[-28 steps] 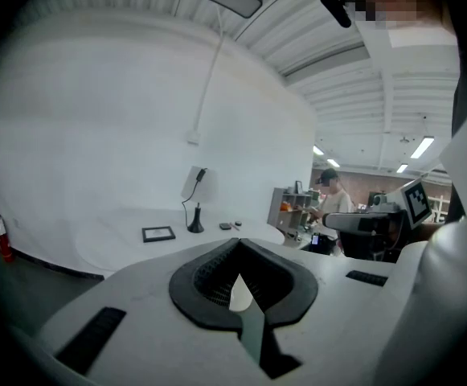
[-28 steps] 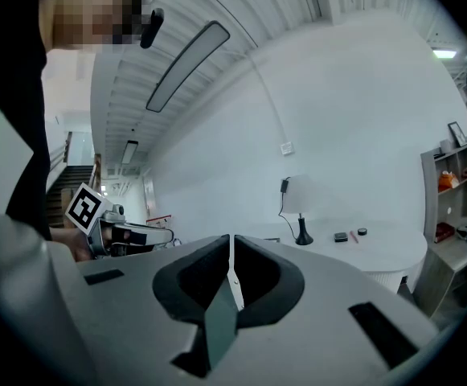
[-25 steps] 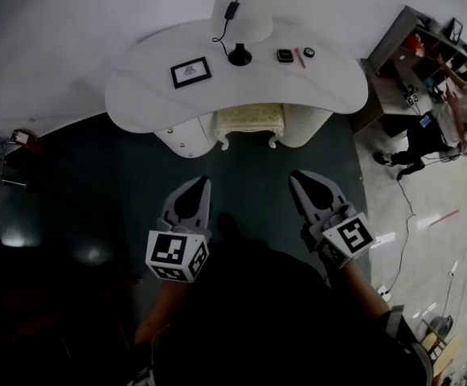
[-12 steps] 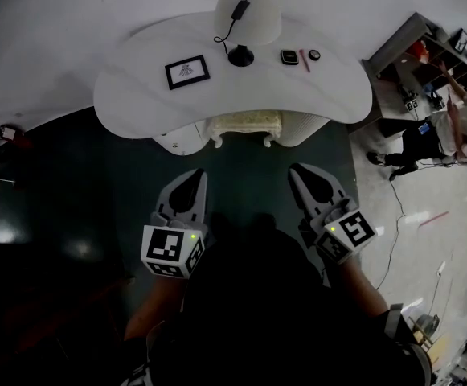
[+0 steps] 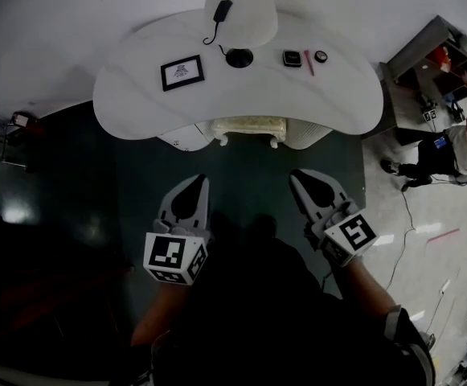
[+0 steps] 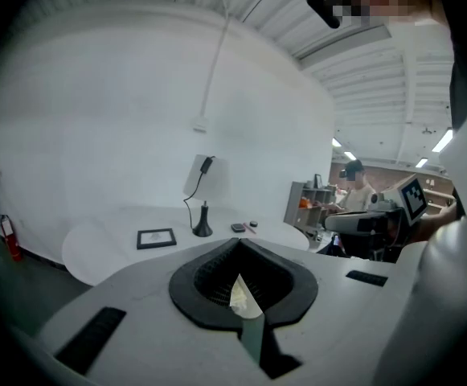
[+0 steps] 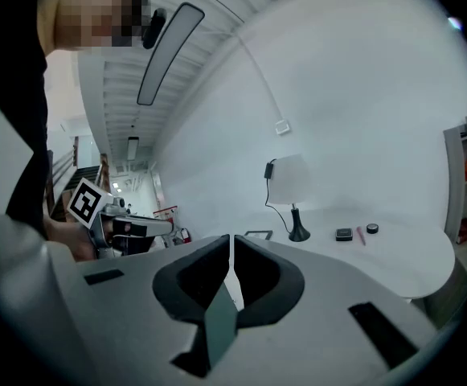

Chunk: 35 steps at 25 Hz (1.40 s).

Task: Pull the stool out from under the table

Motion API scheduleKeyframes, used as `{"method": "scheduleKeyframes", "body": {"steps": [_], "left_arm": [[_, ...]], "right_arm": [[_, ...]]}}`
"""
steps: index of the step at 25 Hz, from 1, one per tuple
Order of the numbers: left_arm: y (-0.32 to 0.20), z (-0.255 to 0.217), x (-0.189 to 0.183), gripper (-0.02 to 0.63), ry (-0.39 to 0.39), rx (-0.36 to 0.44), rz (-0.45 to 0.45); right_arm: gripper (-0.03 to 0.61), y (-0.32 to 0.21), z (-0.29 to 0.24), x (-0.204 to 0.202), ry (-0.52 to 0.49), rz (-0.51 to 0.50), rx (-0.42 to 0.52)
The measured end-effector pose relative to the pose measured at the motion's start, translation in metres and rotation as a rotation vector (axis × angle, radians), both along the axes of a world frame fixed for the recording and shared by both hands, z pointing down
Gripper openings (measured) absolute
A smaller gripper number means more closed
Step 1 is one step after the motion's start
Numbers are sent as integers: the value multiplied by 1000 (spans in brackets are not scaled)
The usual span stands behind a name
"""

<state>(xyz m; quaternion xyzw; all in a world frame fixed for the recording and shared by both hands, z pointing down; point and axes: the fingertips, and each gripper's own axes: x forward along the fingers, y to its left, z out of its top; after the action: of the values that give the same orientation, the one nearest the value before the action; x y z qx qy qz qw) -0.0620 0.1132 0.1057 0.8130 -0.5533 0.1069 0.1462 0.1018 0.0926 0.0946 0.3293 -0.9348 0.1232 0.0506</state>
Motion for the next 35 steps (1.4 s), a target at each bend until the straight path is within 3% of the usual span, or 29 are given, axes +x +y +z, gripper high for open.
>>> {"method": "scheduleKeyframes", "body": {"steps": [7,12,17,23,35], "left_arm": [[-15,39,1,12,22,-33,-18],[-34,72,-10,12,-13,-4,23],[-67,120,-24,12,31,7,30],[-111,215,-41,12,-5,36,4],[-171,391,-46,14,-59,105,71]], "right_arm": [[20,-23,32,6,17,-8,-11],[20,-41,57,-5,22,9,20],[18,-67,104,-21,26,-14,39],[20,-111,189,-31,17,-27,36],[20,-172,368,-21,53,-12,111]]}}
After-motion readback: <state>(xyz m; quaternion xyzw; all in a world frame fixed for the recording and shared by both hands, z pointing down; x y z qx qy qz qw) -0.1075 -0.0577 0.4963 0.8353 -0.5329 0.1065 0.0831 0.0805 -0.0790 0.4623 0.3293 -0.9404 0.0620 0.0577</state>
